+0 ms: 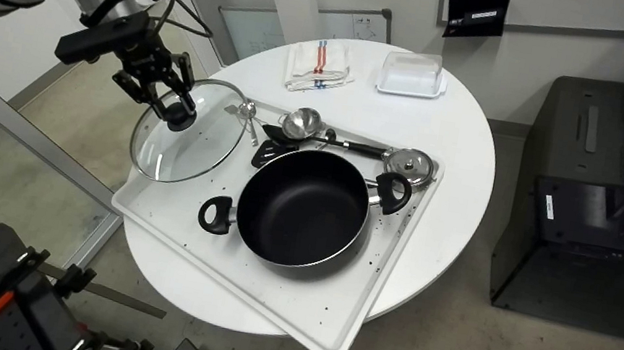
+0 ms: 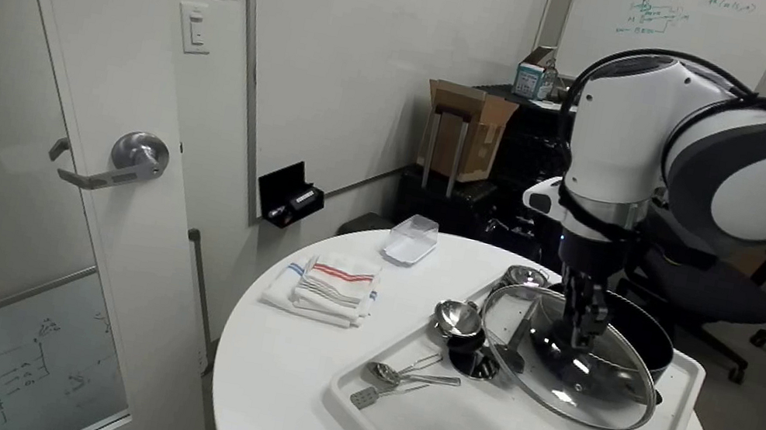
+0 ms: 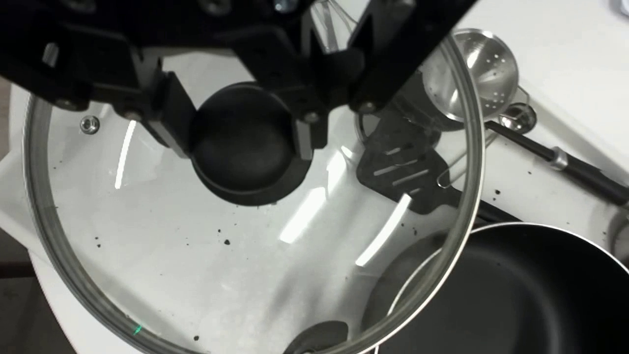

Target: Put the lid on the black pot

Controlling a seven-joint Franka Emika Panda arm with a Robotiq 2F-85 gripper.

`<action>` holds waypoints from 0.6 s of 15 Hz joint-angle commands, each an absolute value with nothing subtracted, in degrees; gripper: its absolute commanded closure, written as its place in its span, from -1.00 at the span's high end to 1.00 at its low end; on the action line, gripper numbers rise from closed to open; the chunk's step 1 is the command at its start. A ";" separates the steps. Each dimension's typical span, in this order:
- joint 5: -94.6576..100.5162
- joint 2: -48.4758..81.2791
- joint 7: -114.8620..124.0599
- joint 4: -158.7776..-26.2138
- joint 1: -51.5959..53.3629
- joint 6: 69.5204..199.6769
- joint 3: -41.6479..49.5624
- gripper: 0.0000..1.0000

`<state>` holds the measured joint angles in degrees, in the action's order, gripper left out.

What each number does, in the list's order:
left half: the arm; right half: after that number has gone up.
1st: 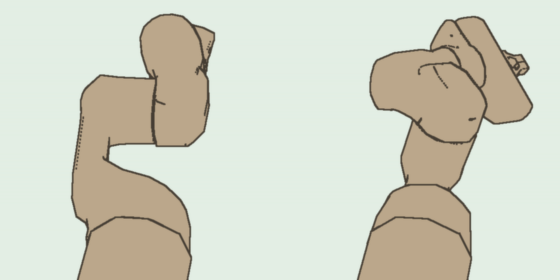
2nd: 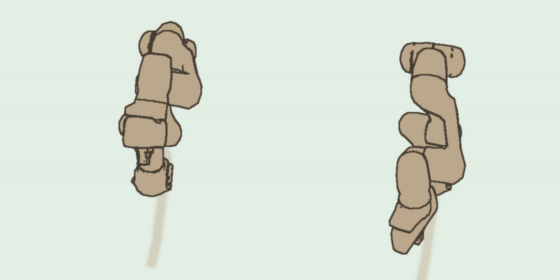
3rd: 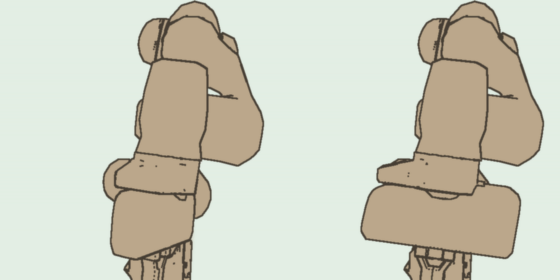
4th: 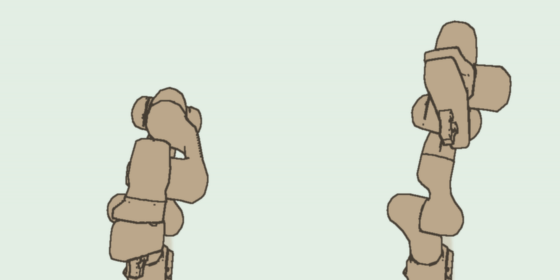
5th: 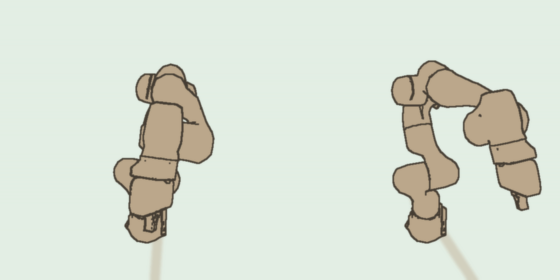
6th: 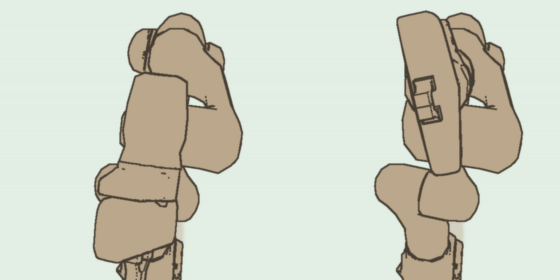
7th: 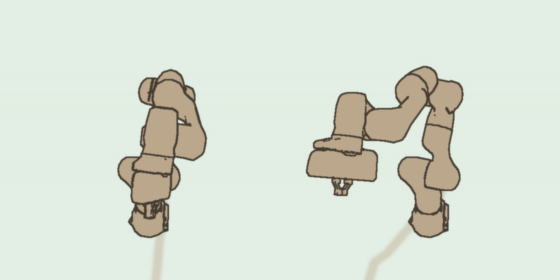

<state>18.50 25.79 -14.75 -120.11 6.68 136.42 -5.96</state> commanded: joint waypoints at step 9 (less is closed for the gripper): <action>13.23 26.76 -11.99 -111.74 0.58 127.94 -0.79 -0.50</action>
<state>15.18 25.92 -13.14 -114.80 1.55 130.86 -1.55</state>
